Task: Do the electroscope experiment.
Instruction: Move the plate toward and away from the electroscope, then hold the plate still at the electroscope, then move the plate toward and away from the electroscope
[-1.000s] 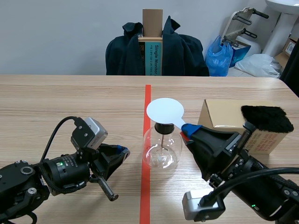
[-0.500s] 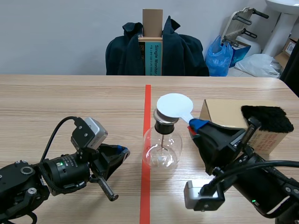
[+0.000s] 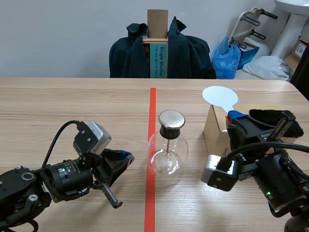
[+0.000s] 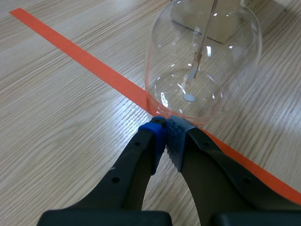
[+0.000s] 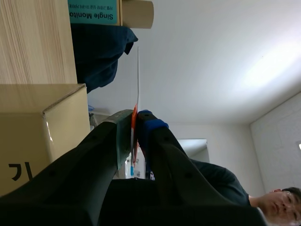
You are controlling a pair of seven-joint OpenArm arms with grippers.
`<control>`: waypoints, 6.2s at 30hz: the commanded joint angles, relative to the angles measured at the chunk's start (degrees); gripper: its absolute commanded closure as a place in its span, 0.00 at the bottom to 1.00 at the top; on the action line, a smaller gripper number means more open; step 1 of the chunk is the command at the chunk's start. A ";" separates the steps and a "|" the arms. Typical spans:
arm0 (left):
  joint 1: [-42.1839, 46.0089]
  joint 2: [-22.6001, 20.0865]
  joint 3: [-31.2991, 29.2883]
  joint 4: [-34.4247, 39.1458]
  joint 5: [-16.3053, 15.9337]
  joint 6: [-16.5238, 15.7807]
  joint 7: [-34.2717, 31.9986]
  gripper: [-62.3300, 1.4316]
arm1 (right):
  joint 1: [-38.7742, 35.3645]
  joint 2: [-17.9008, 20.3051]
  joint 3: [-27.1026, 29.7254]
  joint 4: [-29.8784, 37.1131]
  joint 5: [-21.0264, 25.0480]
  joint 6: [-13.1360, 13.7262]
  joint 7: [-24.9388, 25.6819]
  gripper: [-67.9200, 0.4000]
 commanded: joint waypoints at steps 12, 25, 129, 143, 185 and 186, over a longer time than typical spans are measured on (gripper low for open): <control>-0.48 0.02 -0.37 1.05 -0.39 0.11 -0.76 0.94 | 0.24 0.31 0.48 1.22 0.42 -0.46 5.81 0.98; -0.48 0.02 -0.37 1.05 -0.39 0.11 -0.76 0.94 | 0.24 0.31 0.46 1.22 0.42 -0.46 18.08 0.98; -0.48 0.02 -0.37 1.05 -0.39 0.11 -0.76 0.94 | 0.24 0.33 0.46 1.22 -0.46 -0.44 20.48 0.98; -0.48 0.02 -0.37 1.05 -0.39 0.11 -0.79 0.94 | 0.26 0.31 0.46 1.22 -0.46 -0.46 25.14 0.98; -0.48 0.02 -0.37 1.05 -0.39 0.11 -0.79 0.94 | 0.24 0.33 0.48 1.22 -0.24 -0.44 9.09 0.98; -0.48 0.02 -0.37 1.05 -0.39 0.11 -0.79 0.94 | 0.26 0.33 0.48 1.22 -0.24 -0.44 10.67 0.98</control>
